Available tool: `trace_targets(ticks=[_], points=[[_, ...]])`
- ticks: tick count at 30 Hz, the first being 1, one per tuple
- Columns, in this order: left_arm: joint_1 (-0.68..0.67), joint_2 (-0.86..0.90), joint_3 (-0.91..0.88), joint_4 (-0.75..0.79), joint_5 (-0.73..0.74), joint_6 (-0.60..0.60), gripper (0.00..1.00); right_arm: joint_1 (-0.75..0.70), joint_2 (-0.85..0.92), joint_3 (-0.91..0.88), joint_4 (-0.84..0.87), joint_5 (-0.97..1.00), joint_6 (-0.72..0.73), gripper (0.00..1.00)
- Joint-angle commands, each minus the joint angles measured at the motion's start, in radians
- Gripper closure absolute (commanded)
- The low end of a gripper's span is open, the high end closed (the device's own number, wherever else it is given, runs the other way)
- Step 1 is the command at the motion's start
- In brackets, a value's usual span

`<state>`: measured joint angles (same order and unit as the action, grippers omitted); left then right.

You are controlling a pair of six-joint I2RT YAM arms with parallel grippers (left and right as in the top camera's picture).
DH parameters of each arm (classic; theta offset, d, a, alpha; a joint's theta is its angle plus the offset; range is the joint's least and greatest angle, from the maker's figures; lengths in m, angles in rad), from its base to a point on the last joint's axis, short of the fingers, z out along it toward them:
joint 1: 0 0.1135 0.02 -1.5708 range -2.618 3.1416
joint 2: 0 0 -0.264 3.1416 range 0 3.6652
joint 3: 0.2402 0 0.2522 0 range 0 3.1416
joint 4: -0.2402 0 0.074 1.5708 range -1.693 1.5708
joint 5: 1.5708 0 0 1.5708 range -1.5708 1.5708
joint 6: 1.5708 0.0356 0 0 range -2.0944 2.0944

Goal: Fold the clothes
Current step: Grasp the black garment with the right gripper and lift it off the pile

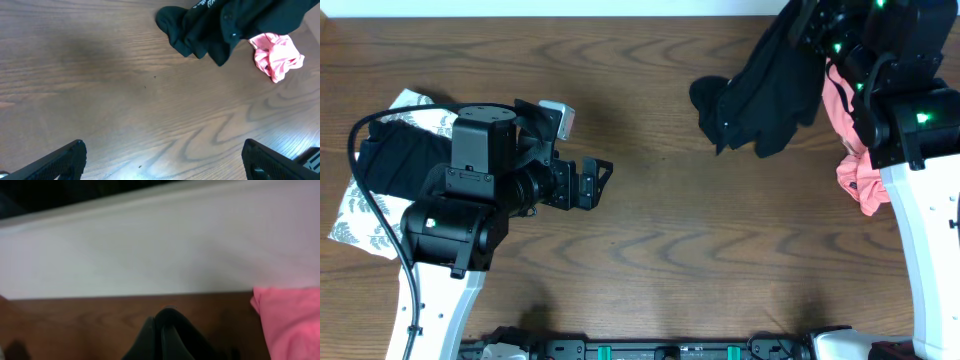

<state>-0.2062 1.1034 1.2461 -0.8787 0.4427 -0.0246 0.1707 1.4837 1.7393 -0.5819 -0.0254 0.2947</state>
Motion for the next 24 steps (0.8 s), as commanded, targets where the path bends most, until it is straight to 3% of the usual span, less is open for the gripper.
trace_targets(ticks=[1,5,10,13,16,24], points=[[-0.003,0.003,0.018,0.001,0.014,0.017,0.01,0.006,-0.012,0.014,-0.021,0.008,-0.023,0.99],[-0.003,0.003,0.018,0.002,0.013,0.018,0.01,0.006,-0.012,0.014,-0.030,-0.071,-0.089,0.99],[-0.003,0.003,0.018,0.002,0.013,0.018,0.01,0.005,-0.012,0.014,-0.002,-0.359,-0.322,0.99],[-0.003,0.003,0.018,0.001,0.013,0.018,0.01,0.005,-0.012,0.014,-0.005,-0.449,-0.363,0.99],[-0.003,0.003,0.018,0.001,0.013,0.018,0.01,0.005,-0.012,0.014,-0.009,-0.357,-0.320,0.99],[-0.003,0.003,0.018,0.001,0.013,0.018,0.01,0.006,-0.012,0.014,-0.043,0.119,-0.071,0.99]])
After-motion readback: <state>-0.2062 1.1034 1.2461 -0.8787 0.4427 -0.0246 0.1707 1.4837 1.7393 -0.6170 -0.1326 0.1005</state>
